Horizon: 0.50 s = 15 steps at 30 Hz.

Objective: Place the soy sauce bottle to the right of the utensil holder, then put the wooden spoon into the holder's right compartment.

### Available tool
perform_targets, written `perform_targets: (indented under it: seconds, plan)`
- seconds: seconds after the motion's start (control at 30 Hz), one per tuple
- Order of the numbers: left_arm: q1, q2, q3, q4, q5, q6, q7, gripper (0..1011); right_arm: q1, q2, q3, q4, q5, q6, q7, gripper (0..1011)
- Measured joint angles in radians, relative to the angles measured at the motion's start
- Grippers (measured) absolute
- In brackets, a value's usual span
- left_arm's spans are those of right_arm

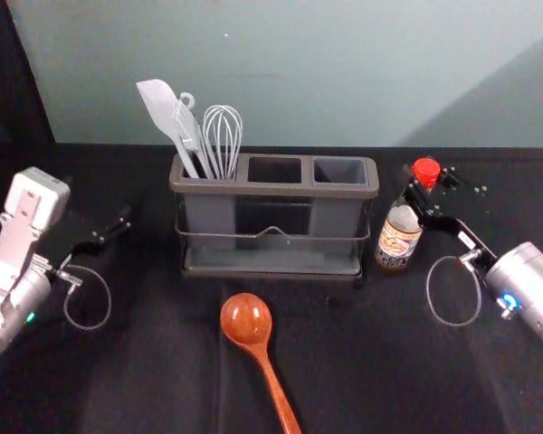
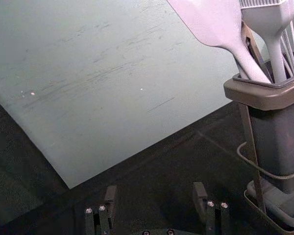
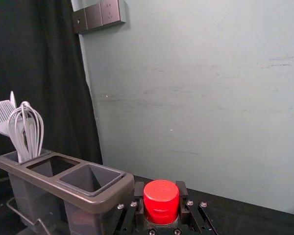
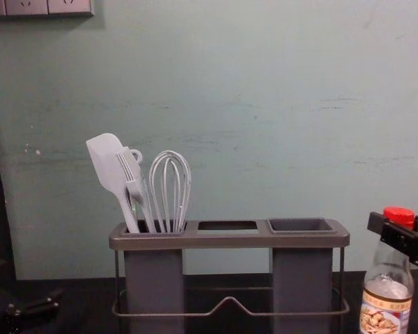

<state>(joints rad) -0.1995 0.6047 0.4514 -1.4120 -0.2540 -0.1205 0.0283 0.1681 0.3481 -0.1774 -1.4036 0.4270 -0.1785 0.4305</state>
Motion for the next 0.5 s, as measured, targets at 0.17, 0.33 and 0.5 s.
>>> perform_targets:
  seconds: [0.17, 0.33, 0.5]
  plan:
    - [0.000, 0.000, 0.000, 0.000, 0.000, 0.000, 0.000, 1000, 0.014, -0.007, -0.007, 0.017, 0.004, -0.004, 0.002, 382]
    - [0.000, 0.000, 0.000, 0.000, 0.000, 0.000, 0.000, 1000, 0.020, -0.009, -0.012, 0.028, 0.001, -0.006, 0.001, 382]
    - [0.000, 0.000, 0.000, 0.000, 0.000, 0.000, 0.000, 1000, 0.019, -0.011, -0.013, 0.032, -0.001, -0.011, -0.003, 396]
